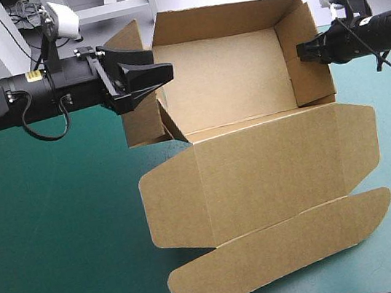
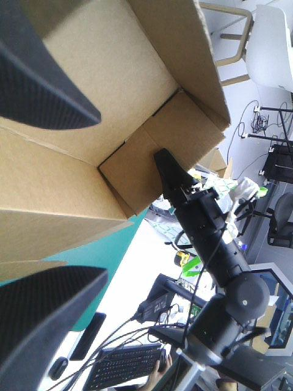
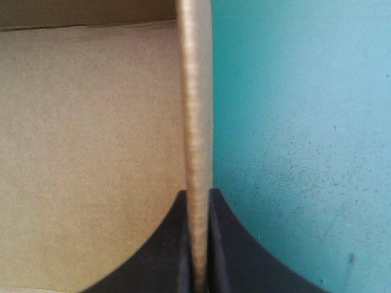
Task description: Fold the box
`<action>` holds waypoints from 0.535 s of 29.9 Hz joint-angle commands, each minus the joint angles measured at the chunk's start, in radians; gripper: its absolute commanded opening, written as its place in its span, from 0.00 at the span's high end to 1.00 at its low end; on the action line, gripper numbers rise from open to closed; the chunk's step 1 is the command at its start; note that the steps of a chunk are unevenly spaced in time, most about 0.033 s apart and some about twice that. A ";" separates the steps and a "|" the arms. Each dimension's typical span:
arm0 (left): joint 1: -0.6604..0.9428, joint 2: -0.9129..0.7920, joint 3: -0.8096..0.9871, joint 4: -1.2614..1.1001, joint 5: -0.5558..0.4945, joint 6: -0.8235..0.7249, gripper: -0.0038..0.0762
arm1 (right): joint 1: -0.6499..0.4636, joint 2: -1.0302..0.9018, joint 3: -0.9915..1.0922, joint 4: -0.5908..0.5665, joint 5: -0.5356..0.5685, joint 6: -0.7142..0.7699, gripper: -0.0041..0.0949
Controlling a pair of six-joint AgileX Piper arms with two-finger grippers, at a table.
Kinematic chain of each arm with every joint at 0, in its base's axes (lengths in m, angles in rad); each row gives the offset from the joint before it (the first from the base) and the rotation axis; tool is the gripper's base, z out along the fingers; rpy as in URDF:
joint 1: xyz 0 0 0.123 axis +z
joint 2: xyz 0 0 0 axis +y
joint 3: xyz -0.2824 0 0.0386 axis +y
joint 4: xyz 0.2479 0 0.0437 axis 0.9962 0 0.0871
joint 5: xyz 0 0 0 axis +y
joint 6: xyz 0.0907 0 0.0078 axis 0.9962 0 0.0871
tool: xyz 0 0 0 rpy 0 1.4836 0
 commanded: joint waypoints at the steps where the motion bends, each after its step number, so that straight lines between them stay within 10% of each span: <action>1: -0.015 -0.031 -0.096 0.054 0.007 -0.080 0.39 | -0.006 -0.041 -0.032 0.066 -0.059 0.025 0.98; 16: -0.411 0.074 -0.263 0.997 0.012 -0.454 0.39 | -0.003 -0.041 -0.032 0.038 -0.093 0.054 0.98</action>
